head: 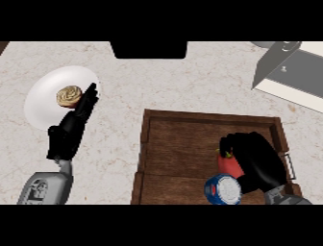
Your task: Pick the bell pepper from the tray and place it in the tiered shelf
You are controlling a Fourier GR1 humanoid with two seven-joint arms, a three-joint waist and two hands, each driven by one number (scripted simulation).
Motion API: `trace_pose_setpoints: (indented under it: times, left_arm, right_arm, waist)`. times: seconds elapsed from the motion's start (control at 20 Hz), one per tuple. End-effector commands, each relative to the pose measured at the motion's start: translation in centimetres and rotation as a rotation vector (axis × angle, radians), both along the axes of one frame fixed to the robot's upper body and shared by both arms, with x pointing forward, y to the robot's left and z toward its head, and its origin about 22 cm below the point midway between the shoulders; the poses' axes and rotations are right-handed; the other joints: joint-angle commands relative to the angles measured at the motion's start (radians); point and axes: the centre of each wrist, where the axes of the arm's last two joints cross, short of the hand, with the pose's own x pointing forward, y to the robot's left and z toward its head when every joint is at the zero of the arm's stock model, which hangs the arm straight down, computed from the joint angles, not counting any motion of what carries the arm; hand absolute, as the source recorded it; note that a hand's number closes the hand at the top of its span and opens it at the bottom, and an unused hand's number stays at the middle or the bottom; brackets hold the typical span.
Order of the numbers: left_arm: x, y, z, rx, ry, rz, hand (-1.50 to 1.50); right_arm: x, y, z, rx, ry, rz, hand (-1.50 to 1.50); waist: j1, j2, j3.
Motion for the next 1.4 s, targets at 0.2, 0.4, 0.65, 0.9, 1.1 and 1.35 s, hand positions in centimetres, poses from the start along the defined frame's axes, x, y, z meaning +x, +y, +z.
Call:
trace_pose_setpoints:
  times: [0.2, 0.4, 0.65, 0.9, 1.1, 1.35]
  left_arm:
    - [-0.2, 0.9, 0.1, 0.010, -0.005, -0.005, 0.00]
    - [0.4, 0.1, -0.2, 0.001, 0.012, -0.027, 0.00]
    - [-0.8, -0.1, -0.6, 0.008, 0.002, -0.020, 0.00]
    - [-0.7, -0.2, -0.6, 0.007, 0.014, -0.018, 0.00]
    - [1.0, 0.7, -0.1, 0.009, -0.009, 0.004, 0.00]
    - [0.2, 1.4, 0.0, 0.000, 0.006, 0.011, 0.00]
  right_arm:
    - [2.2, 1.1, -1.0, 0.259, 0.071, -0.681, 1.50]
    - [3.6, 5.3, 1.3, 0.417, -0.030, -0.728, 1.50]
    - [2.6, 8.0, 4.6, 0.697, -0.245, -0.717, 1.50]
    - [1.8, 9.5, 9.6, 0.698, -0.408, -0.747, 1.50]
    - [0.0, 8.9, 12.8, 0.665, -0.515, -0.833, 1.50]
    - [-1.1, 6.7, 14.9, 0.572, -0.639, -0.895, 1.50]
  waist:
    - [0.021, 0.007, 0.003]
    - [0.020, 0.005, 0.002]
    - [0.021, -0.002, 0.002]
    - [0.002, -0.002, 0.000]
    - [-0.012, -0.004, 0.000]
    - [-0.009, -0.003, 0.001]
